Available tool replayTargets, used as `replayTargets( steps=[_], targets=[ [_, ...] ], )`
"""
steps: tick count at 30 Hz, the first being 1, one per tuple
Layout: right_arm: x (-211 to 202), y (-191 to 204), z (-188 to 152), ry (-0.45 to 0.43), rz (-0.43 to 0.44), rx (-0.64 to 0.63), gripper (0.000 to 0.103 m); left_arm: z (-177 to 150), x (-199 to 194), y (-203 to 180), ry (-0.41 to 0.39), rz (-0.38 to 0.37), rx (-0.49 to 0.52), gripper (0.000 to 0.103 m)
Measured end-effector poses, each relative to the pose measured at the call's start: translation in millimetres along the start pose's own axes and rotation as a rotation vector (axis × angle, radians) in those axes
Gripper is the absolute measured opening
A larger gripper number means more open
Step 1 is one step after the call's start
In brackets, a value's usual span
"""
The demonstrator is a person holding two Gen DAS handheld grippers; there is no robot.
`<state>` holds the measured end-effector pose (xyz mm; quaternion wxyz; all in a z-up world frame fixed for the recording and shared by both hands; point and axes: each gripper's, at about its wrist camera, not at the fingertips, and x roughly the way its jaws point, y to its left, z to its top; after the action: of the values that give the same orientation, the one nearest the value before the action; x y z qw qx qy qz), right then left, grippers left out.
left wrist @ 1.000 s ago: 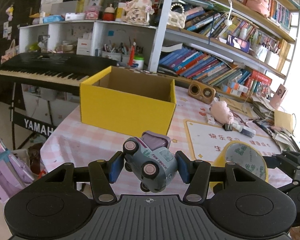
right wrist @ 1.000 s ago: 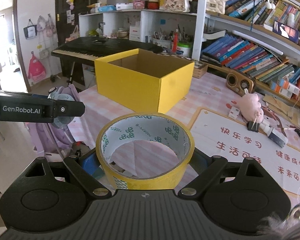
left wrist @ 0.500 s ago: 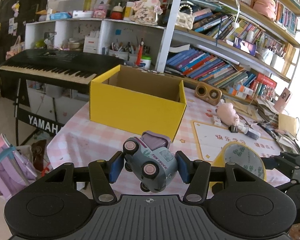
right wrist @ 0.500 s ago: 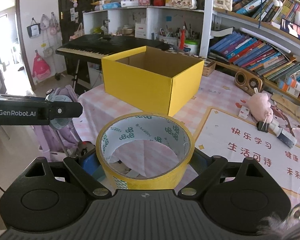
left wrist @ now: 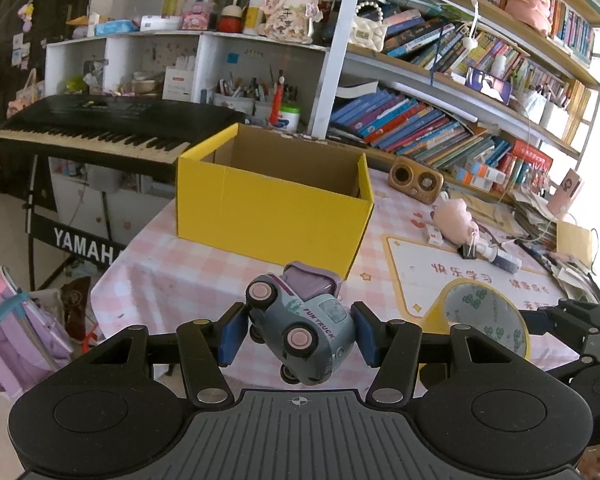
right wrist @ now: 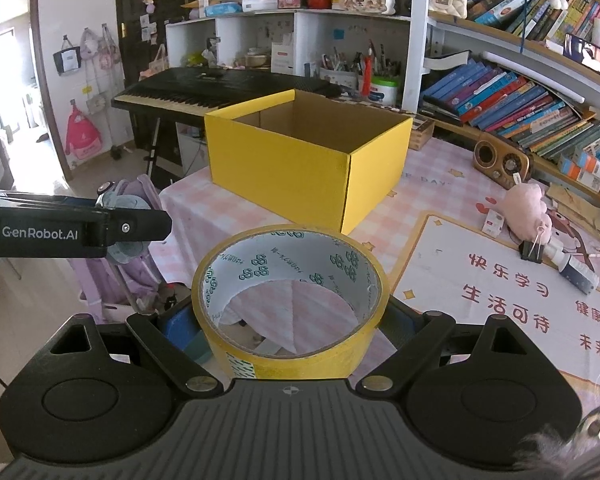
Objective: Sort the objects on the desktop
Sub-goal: 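Carry the toy truck and tape roll toward the yellow box with both grippers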
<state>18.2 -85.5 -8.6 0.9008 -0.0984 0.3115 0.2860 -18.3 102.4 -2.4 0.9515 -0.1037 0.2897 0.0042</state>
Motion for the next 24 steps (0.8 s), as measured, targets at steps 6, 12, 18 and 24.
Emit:
replayTargets(
  steps=[6,12,18,24],
  targets=[
    [2,0,1,0.007,0.006,-0.002,0.091,0,2,1,0.002,0.0,-0.005,0.056],
    [6,-2,3,0.009,0.013,-0.009,0.091,3,8,-1,0.0,-0.005,-0.005,0.056],
    [9,-5,5,0.004,0.008,-0.007,0.091,10,15,-2,-0.006,0.0,-0.008,0.056],
    [20,-16,18,-0.008,0.006,-0.01,0.091,27,26,0,-0.022,0.005,-0.01,0.056]
  ],
)
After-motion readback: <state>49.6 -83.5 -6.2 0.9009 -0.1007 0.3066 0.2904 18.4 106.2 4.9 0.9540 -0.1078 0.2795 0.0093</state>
